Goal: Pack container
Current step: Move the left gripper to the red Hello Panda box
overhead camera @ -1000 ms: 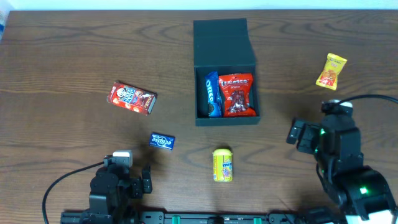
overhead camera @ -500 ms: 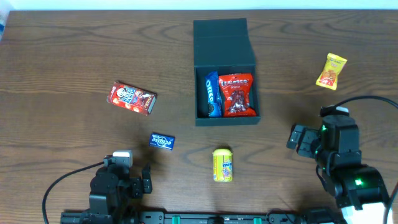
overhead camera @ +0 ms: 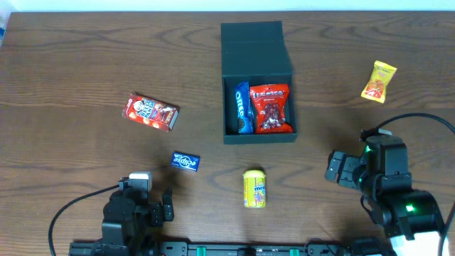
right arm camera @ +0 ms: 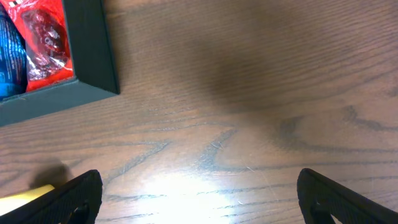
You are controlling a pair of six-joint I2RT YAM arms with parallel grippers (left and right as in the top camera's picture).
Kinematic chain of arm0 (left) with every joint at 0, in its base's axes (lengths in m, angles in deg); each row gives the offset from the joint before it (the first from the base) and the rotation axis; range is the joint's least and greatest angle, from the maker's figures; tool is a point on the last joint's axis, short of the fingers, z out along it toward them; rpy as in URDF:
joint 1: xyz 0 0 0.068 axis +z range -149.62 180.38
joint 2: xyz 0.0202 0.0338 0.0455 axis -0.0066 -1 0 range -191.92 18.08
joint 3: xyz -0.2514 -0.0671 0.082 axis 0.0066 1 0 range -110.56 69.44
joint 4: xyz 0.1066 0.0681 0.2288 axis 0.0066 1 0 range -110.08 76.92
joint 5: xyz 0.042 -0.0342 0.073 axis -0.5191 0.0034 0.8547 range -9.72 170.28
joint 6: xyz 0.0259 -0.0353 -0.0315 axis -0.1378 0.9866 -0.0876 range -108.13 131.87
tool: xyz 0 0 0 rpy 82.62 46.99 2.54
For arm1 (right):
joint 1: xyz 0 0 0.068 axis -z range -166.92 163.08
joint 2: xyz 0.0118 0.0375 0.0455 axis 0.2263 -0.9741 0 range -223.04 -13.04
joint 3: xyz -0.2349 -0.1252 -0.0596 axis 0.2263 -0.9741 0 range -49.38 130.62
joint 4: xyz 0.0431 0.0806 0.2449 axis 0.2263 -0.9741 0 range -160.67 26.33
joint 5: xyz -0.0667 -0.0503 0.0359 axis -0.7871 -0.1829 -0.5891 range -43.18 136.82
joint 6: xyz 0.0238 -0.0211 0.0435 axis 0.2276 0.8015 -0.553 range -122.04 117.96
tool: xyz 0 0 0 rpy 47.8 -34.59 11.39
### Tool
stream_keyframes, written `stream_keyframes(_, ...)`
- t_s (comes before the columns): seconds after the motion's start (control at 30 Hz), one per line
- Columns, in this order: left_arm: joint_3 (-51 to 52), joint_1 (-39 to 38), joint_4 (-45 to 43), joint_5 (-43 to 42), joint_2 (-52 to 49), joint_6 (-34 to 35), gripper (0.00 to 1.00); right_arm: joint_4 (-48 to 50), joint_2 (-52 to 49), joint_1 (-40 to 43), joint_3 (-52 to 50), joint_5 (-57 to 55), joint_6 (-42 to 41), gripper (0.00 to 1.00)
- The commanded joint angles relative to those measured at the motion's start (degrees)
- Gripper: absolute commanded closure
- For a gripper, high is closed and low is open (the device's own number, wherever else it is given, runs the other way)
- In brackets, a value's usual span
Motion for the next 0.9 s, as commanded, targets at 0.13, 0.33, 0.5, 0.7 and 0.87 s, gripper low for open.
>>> stream_keyframes(0.13,1.81,0.35,-2.84,-4.39,0.26,0.11,0.04,-0.22,0.02,0.48,0.02,0.42,0.66,0.01)
stream_keyframes(0.33,0.59,0.35,-5.07,-11.93,0.26,10.71,0.04,-0.22,0.02,0.48,0.02,0.39,0.66,0.01)
stream_keyframes(0.5,-2.4,0.35,-4.87,-12.68,0.26,10.62,0.04,-0.22,0.02,0.48,0.02,0.39,0.66,0.01)
stream_keyframes(0.7,-4.37,0.35,-4.81,-12.66,0.17,9.66,0.05,-0.22,0.02,0.48,0.02,0.39,0.66,0.01)
stream_keyframes(0.87,-6.21,0.35,-5.66,-12.74,-6.27,8.9,0.04,-0.22,0.02,0.48,0.02,0.39,0.66,0.01)
